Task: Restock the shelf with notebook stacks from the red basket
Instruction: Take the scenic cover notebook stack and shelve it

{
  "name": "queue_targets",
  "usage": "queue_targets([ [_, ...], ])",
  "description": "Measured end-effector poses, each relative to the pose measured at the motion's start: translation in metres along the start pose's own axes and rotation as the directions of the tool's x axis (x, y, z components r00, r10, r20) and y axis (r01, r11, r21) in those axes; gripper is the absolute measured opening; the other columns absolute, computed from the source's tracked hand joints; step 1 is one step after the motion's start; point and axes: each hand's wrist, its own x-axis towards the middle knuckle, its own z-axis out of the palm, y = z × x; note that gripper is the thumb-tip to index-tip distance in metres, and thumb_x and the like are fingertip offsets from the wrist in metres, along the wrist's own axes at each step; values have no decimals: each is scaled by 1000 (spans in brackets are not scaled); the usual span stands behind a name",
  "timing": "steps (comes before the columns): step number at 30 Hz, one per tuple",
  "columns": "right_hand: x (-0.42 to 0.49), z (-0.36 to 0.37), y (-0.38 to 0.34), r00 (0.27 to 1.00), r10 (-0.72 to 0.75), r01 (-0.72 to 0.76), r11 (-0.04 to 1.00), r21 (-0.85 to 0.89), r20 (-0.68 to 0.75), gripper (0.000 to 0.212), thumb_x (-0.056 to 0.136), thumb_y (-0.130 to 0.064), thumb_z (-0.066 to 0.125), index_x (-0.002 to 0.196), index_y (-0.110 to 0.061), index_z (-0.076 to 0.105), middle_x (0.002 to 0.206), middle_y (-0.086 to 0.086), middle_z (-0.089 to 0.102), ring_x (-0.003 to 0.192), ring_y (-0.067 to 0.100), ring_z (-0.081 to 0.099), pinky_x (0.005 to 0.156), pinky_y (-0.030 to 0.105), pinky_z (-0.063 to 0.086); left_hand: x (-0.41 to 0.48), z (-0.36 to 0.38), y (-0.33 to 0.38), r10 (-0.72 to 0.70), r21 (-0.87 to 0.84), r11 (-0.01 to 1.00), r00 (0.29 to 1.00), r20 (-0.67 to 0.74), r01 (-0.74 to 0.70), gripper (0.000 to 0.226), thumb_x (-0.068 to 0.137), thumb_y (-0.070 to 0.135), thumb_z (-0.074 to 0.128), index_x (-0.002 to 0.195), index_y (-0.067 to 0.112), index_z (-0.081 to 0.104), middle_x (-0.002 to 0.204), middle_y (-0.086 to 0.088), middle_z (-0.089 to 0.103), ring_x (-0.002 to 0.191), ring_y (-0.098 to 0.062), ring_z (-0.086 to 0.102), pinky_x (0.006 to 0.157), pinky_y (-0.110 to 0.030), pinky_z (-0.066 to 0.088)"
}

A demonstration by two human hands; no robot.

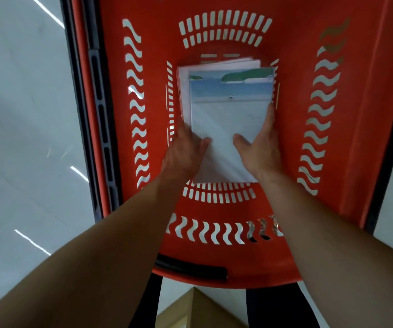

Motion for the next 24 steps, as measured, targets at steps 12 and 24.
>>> queue_targets([
  [12, 8, 6, 5, 994, -15, 24, 997, -79, 112, 112, 88, -51, 68, 159, -11, -9, 168, 14, 7, 154, 32, 13, 125, 45, 16, -5, 5, 0, 39, 43, 998, 996, -80, -36, 80, 99, 40, 57, 157, 9, 11, 152, -15, 43, 131, -32, 52, 106, -40, 42],
  [24, 0, 8, 7, 995, -73, 74, 997, -14, 71, 101, 90, -49, 62, 160, -20, -5, 168, 9, 13, 153, 30, 19, 123, 47, 22, -13, 15, 3, -119, -293, 954, 977, -178, 63, 89, 74, 74, 52, 144, 32, 17, 148, -6, 47, 132, -30, 51, 104, -53, 48],
])
